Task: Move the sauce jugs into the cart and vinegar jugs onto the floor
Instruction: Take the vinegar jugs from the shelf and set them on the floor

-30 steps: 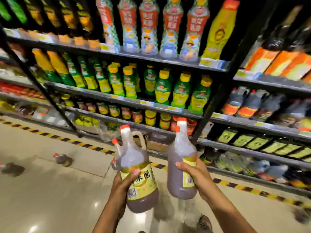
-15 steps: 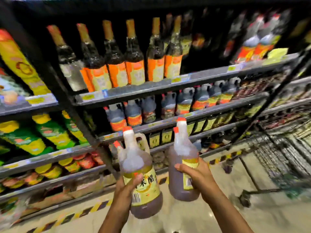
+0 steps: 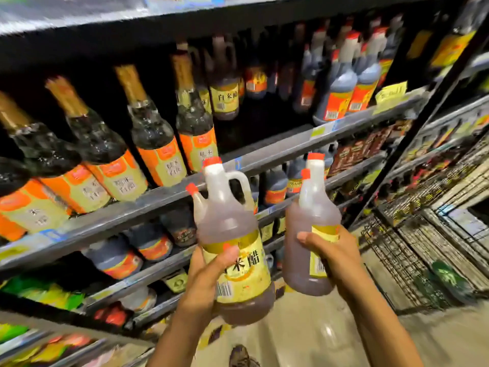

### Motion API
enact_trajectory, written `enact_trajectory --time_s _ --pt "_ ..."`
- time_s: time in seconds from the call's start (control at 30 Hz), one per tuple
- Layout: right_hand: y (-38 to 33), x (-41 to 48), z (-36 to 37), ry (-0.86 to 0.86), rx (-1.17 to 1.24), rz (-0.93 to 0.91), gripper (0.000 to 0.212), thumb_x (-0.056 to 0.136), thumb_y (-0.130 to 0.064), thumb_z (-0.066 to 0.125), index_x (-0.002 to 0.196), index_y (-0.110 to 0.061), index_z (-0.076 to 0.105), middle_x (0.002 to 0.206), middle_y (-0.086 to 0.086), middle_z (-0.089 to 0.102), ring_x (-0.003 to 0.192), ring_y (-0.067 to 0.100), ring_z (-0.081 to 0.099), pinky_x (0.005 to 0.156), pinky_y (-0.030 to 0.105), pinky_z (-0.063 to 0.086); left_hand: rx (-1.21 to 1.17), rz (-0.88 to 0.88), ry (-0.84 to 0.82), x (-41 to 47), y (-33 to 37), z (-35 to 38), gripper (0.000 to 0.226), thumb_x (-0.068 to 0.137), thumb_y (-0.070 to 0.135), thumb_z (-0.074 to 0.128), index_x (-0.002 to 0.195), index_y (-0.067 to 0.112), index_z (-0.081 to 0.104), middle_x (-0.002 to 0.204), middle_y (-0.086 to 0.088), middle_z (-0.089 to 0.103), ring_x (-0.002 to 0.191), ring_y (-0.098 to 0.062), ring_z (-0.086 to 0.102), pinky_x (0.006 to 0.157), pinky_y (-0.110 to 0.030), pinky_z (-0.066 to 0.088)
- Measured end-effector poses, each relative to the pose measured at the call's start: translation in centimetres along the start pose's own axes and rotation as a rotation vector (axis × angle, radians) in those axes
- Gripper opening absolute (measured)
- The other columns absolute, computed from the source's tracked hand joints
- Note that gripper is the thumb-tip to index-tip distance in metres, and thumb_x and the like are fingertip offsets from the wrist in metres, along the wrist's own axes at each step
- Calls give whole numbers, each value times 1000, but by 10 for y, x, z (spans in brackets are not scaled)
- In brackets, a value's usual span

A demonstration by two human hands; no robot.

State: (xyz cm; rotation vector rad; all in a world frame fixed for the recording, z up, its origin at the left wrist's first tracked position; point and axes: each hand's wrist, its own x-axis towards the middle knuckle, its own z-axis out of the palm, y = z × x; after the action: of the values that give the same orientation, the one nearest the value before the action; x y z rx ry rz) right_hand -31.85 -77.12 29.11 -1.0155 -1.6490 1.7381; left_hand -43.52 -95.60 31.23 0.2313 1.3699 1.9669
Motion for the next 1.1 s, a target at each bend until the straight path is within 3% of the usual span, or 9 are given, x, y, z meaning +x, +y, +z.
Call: enact_trajectory --time_s 0.17,0.4,0.5,0.6,0.7,0.8,0.93,1.03,1.1 --pt "-49 54 9 -20 6 -109 42 51 -38 79 84 -14 67 80 6 72 75 26 67 68 44 51 73 108 -78 59 40 35 78 47 36 85 117 9 60 102 -15 72 88 -30 71 64 -31 56" --pt "-98 138 13 -147 -31 -239 43 54 -41 79 82 -12 66 77 3 71 74 25 67 68 43 52 80 174 -56 123 66 78 53 68 28 76 118 21 62 109 -7 71 98 -26 69 76 -37 57" --pt "-116 182 20 -204 -60 -281 32 53 -39 80 72 -18 65 65 -9 67 60 10 59 58 33 49 135 316 22 152 76 101 62 65 30 78 122 18 57 110 -7 71 99 -25 69 77 -37 57" --pt "-131 224 25 -250 -95 -305 41 50 -43 79 79 -17 67 75 1 72 69 16 64 70 47 55 250 451 168 187 83 119 71 59 39 79 121 14 56 111 -8 70 101 -25 67 84 -42 55" --pt "-145 261 30 -249 -191 -360 56 43 -56 77 85 -19 68 83 -1 74 80 17 70 74 47 56 345 496 343 219 91 130 74 47 51 84 106 11 64 100 -8 73 93 -25 70 84 -50 55" --pt "-151 292 42 -248 -205 -362 63 39 -61 78 85 -18 70 84 -2 74 81 18 70 73 45 57 426 515 448 246 94 135 63 44 46 89 95 15 68 91 0 74 91 -18 70 80 -36 58" --pt "-147 312 55 -268 -76 -343 56 54 -34 88 100 -23 58 94 -7 69 89 11 67 82 34 56 574 601 572 263 90 138 76 56 30 90 116 25 45 105 19 58 94 7 57 76 -3 45" --pt "-138 315 57 -331 -16 -332 53 61 -20 88 99 -27 53 94 -14 65 85 0 64 78 18 53 597 601 628 270 81 132 77 60 22 87 122 27 41 110 13 57 101 -4 57 77 -7 44" --pt "-131 314 58 -340 -83 -353 58 60 -26 88 104 -26 50 96 -13 62 87 4 62 78 21 50 618 588 627 272 72 123 80 58 24 89 124 23 42 118 6 58 109 -10 57 84 -14 46"
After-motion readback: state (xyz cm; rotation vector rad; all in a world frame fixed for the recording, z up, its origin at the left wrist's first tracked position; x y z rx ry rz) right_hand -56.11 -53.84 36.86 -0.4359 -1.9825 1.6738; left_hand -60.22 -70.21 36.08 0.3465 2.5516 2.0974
